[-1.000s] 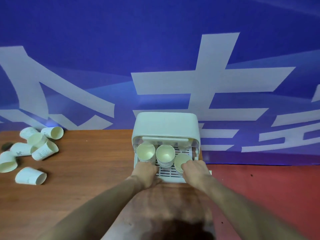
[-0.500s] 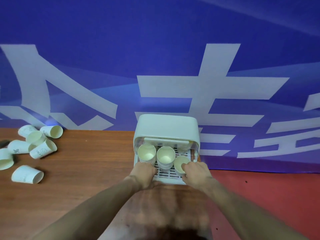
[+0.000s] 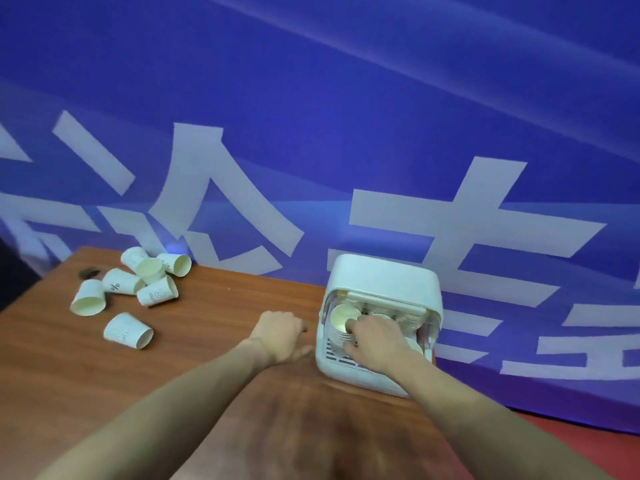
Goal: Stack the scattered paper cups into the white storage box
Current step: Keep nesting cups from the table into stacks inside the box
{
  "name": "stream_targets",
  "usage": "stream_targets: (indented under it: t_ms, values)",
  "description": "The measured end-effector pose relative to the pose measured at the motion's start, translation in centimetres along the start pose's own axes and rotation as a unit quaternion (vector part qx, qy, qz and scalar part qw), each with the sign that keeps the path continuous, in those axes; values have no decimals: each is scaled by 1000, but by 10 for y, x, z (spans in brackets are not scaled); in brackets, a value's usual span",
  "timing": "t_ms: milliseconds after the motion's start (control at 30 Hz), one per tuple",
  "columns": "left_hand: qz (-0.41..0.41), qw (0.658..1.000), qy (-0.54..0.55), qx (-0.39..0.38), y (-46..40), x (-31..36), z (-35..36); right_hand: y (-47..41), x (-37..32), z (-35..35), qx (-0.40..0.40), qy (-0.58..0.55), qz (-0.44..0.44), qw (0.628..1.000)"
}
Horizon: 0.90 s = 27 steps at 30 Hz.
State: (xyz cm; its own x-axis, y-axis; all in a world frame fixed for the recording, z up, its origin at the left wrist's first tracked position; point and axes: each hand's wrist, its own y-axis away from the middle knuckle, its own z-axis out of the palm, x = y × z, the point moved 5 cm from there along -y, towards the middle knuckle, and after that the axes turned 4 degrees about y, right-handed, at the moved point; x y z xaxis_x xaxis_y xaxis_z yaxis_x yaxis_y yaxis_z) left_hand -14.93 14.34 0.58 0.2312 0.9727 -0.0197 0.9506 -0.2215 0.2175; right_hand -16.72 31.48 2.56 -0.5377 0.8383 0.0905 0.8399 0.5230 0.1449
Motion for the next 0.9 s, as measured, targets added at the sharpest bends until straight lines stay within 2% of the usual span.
stream_targets:
  t_ms: [267,567,900]
  values:
    - [-86,995,31,36,55,-120,3,-56,-90,-28,2,4,-59,998]
    - [-213,974,70,16,117,-269,28,-128,-208,-49,-7,27,-115,993]
    - [-291,949,117,-9,148,-396,76,-206,-300,-37,-72,-9,-115,991]
